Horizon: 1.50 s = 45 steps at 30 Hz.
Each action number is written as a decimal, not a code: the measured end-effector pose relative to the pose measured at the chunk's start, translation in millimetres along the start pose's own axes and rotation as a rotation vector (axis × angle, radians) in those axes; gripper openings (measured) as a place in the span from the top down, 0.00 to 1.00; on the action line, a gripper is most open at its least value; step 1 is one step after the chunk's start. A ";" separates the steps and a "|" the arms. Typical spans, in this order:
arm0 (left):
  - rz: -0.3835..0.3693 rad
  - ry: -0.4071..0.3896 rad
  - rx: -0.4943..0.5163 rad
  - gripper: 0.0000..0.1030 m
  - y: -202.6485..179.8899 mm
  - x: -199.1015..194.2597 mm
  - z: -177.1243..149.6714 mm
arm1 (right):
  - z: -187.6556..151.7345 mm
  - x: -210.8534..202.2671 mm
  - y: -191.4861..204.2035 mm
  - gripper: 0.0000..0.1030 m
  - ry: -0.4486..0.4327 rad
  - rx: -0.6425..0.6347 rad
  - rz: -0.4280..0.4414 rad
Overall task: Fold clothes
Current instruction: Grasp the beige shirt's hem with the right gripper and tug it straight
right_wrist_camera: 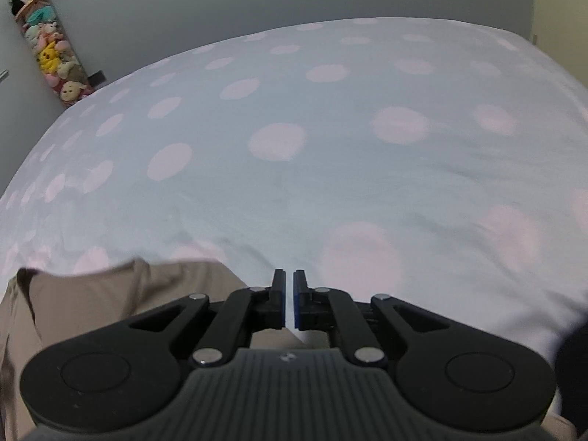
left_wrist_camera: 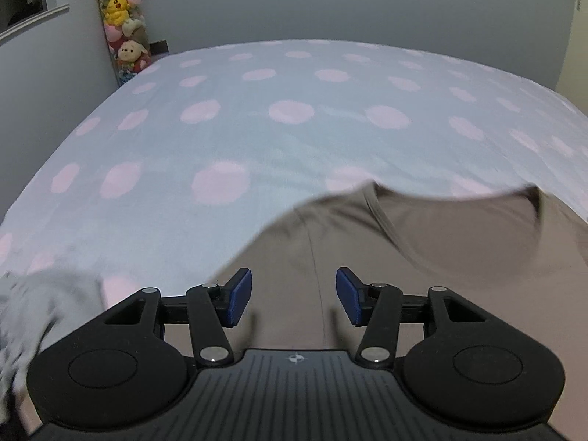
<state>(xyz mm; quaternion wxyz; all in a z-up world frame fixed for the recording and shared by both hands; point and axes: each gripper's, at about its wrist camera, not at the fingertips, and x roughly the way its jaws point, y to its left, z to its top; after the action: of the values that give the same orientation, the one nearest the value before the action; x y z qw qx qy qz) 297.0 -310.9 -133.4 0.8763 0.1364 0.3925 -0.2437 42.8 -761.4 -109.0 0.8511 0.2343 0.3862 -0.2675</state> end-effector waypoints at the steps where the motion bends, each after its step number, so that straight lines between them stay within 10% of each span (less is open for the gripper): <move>1: -0.004 0.007 0.004 0.53 0.4 -11.3 -5.5 | -5.1 -14.8 -9.4 0.94 0.006 0.000 -0.015; 9: -0.047 -0.003 -0.065 0.52 -4.9 -86.8 -49.6 | -65.7 -117.7 -72.4 0.92 0.068 -0.005 -0.144; 13: -0.072 -0.011 -0.107 0.51 -7.9 -121.7 -70.6 | -100.7 -144.8 -96.7 0.76 0.114 0.029 -0.223; 24: -0.112 -0.004 -0.160 0.50 -22.2 -171.1 -108.9 | -157.2 -150.0 -104.3 0.76 0.179 0.079 -0.252; 28: -0.126 0.001 -0.187 0.50 -22.8 -177.0 -119.3 | -159.6 -144.8 -94.8 0.97 0.163 0.025 -0.305; 45: -0.062 0.051 -0.218 0.50 -6.2 -171.9 -128.0 | -84.7 -163.6 -186.7 0.97 0.149 0.129 -0.541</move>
<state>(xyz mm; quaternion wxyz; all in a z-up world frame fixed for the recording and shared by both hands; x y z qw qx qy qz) 115.6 -206.0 -87.9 0.8678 0.0342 0.4427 -0.2232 -212.5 -804.8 -67.0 0.7015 0.1956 0.4783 -0.4907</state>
